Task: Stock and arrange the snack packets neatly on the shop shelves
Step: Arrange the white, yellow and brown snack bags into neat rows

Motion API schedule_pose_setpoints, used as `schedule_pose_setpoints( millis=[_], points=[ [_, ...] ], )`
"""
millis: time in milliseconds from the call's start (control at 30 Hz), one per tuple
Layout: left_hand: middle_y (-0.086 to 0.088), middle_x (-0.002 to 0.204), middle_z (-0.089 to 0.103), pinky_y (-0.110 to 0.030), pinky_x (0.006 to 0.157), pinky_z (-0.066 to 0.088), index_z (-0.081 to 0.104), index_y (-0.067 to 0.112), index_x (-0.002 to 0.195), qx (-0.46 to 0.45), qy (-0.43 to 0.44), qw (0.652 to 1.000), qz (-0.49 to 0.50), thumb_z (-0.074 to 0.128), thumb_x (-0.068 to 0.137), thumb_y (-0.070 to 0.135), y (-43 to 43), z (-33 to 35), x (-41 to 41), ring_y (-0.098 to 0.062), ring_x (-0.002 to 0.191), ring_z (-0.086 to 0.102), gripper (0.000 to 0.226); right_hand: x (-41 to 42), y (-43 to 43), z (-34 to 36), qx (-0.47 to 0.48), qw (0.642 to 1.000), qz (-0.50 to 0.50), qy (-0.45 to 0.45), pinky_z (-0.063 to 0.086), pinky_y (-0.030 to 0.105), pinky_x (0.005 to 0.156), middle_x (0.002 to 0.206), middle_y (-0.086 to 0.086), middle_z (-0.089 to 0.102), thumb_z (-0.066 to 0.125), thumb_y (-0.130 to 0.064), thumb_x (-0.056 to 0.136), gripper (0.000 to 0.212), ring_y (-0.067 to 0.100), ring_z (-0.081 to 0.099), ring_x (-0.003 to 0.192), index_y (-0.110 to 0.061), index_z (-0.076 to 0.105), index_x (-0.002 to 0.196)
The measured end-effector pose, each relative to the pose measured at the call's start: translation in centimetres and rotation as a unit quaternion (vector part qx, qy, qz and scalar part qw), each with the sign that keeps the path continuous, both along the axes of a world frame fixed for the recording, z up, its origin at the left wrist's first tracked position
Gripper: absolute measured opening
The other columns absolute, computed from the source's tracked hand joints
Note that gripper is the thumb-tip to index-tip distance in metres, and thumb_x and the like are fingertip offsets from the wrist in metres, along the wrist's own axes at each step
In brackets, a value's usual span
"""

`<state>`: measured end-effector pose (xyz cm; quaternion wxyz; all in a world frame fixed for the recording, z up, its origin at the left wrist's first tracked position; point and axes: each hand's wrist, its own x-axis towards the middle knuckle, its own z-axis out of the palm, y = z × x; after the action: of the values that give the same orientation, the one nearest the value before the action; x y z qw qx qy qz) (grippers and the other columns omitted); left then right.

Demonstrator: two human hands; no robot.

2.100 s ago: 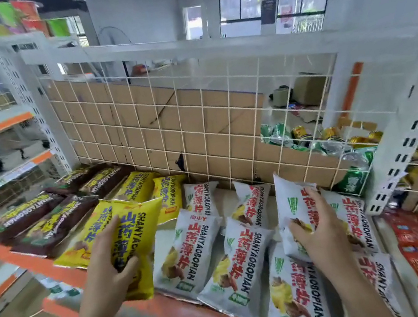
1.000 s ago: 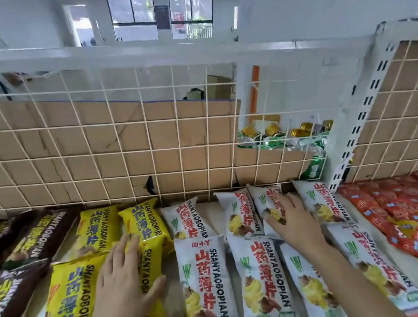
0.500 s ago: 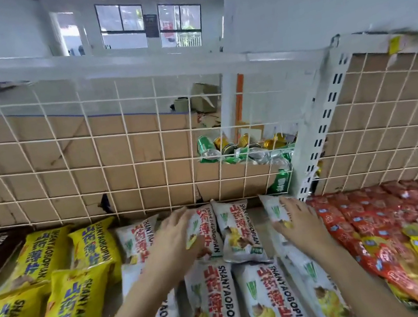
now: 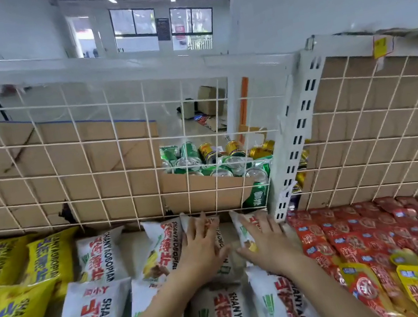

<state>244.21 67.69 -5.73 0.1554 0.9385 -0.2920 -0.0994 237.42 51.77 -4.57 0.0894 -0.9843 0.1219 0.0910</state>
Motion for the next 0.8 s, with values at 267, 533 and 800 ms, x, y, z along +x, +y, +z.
schedule_pose_setpoints(
  millis=[267, 533, 800],
  points=[
    [0.008, 0.151, -0.023, -0.029, 0.109, -0.021, 0.003, 0.024, 0.150, -0.075, -0.009, 0.996, -0.046, 0.031, 0.101, 0.035, -1.1, -0.5, -1.0, -0.005, 0.130, -0.035, 0.057, -0.8, -0.1, -0.3, 0.026, 0.999, -0.037, -0.024, 0.003, 0.045, 0.115, 0.157, 0.001, -0.008, 0.022, -0.050, 0.096, 0.052, 0.031, 0.001, 0.143, -0.044, 0.006, 0.145],
    [0.003, 0.153, -0.027, -0.044, 0.115, -0.001, -0.008, 0.034, 0.148, -0.038, 0.033, 0.998, 0.031, 0.020, 0.089, 0.064, -0.5, -1.9, -0.9, -0.025, 0.140, -0.025, 0.072, -1.0, 0.2, -1.1, 0.025, 0.997, -0.036, -0.066, 0.008, 0.048, 0.116, 0.157, 0.003, -0.008, 0.030, -0.047, 0.093, 0.057, 0.033, 0.001, 0.143, -0.043, 0.006, 0.146],
    [0.007, 0.150, -0.032, -0.048, 0.114, 0.012, 0.003, 0.042, 0.148, -0.107, 0.035, 0.993, 0.028, 0.053, 0.084, 0.059, -0.6, -1.5, -1.7, -0.030, 0.142, -0.017, 0.082, -1.9, 1.2, -1.6, 0.002, 0.988, -0.078, -0.133, 0.016, 0.046, 0.113, 0.156, 0.004, -0.004, 0.036, -0.044, 0.093, 0.059, 0.033, 0.010, 0.141, -0.042, 0.009, 0.145]
  ],
)
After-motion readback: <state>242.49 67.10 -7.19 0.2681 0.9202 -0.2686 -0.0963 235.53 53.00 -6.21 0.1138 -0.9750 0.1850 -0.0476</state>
